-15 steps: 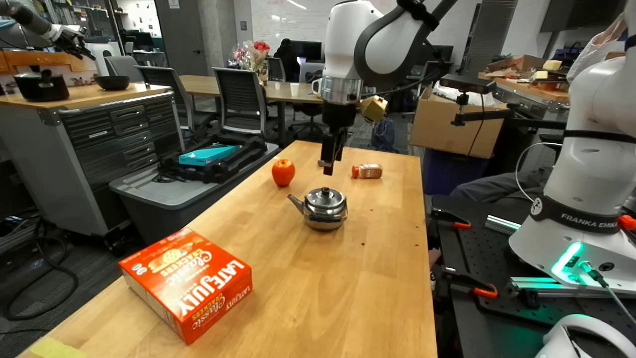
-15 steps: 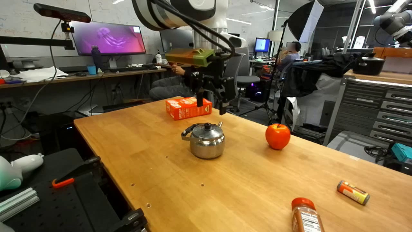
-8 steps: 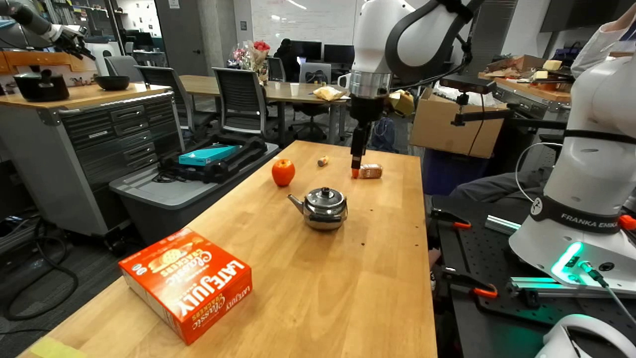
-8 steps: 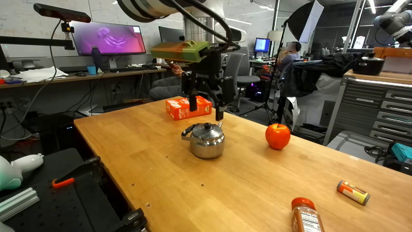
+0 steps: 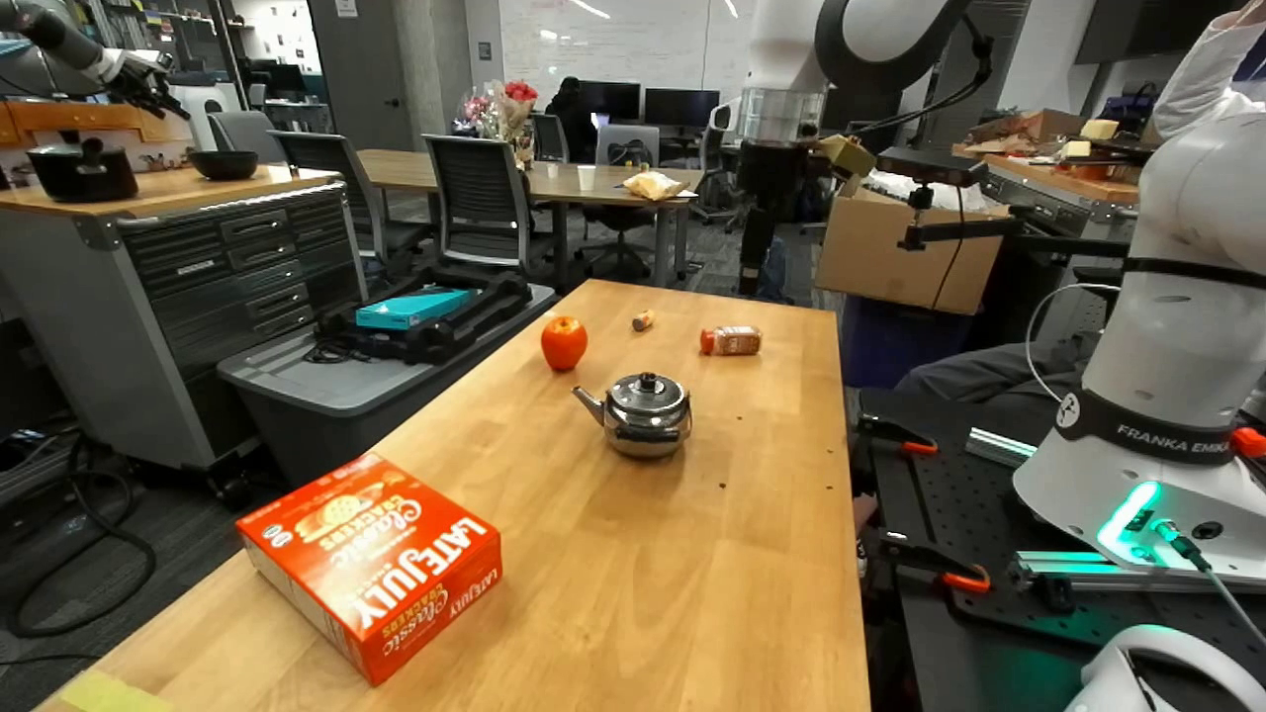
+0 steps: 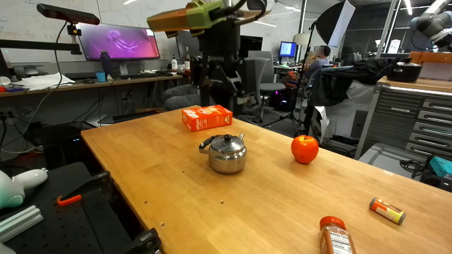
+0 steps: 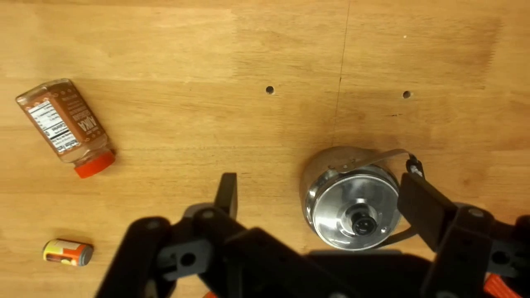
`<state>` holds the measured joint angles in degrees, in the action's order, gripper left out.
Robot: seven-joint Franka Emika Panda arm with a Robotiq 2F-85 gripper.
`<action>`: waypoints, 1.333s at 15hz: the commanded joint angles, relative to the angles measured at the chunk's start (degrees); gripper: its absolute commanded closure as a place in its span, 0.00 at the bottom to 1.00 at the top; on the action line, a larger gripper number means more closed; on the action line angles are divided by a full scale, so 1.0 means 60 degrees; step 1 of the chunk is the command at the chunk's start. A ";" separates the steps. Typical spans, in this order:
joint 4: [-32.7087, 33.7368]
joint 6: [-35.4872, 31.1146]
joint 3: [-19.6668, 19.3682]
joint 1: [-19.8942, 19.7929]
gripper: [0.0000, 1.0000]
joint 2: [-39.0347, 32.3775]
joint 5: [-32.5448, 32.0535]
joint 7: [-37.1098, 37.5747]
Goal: Use the silver lid to cover the silver teapot
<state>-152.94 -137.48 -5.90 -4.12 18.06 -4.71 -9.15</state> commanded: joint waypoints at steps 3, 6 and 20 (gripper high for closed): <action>-0.0072 0.1807 -0.0621 0.0106 0.00 0.2032 0.0921 -0.1222; 0.0441 0.3472 -0.0636 0.0015 0.00 0.2576 0.0892 -0.1129; 0.1226 0.5524 -0.0559 0.0008 0.00 0.2754 0.0728 -0.0934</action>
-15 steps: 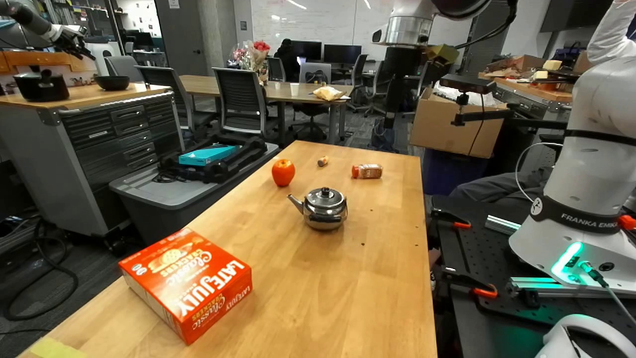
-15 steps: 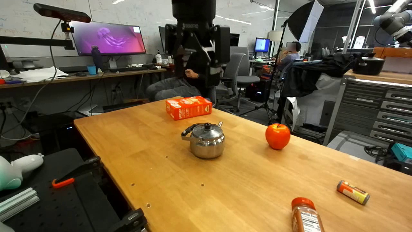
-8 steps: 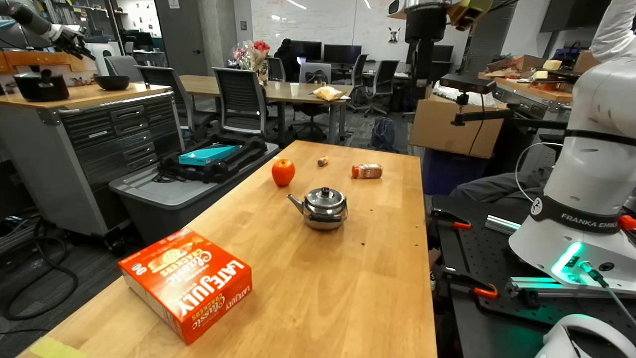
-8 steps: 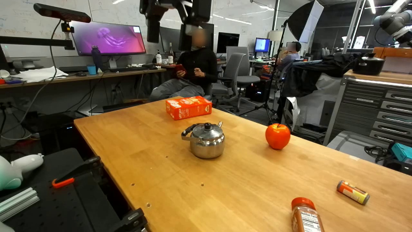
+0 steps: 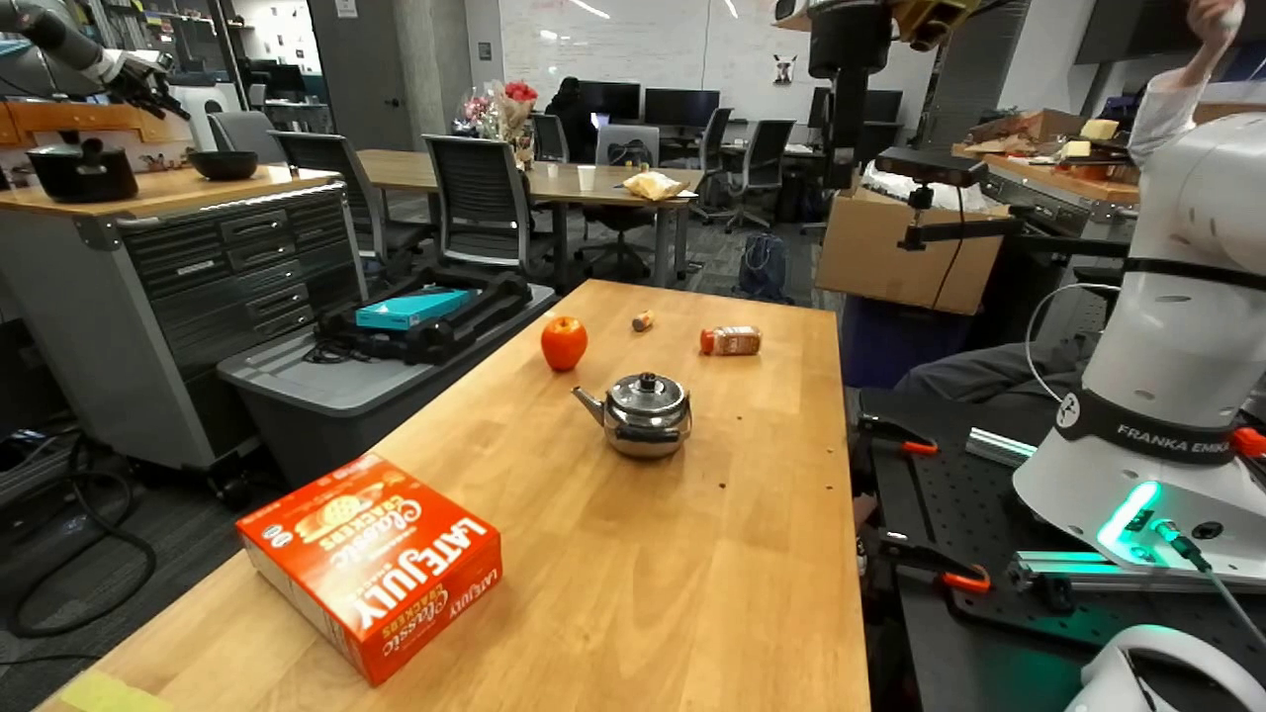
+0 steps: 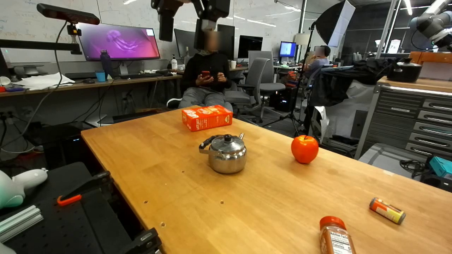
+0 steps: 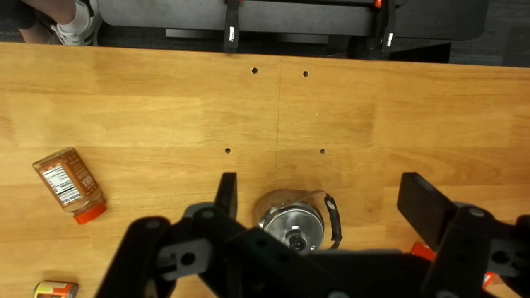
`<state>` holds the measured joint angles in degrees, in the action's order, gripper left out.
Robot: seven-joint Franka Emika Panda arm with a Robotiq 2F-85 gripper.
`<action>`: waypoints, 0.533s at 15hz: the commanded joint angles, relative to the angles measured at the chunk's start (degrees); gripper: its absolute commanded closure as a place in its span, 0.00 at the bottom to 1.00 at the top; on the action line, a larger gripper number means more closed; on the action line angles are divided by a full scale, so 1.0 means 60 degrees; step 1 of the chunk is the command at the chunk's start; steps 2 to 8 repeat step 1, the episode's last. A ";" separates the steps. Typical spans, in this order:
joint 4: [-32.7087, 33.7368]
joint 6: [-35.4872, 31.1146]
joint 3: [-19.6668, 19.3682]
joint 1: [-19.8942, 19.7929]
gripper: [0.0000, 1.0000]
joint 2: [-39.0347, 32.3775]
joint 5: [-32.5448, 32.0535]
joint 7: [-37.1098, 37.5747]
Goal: Use the silver lid to cover the silver teapot
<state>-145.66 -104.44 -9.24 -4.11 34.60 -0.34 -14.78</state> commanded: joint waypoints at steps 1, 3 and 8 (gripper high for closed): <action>0.0014 0.0019 -0.0002 0.0006 0.00 -0.0002 0.0000 0.0005; 0.0014 0.0019 -0.0002 0.0006 0.00 -0.0002 0.0000 0.0005; 0.0014 0.0019 -0.0002 0.0006 0.00 -0.0002 0.0000 0.0005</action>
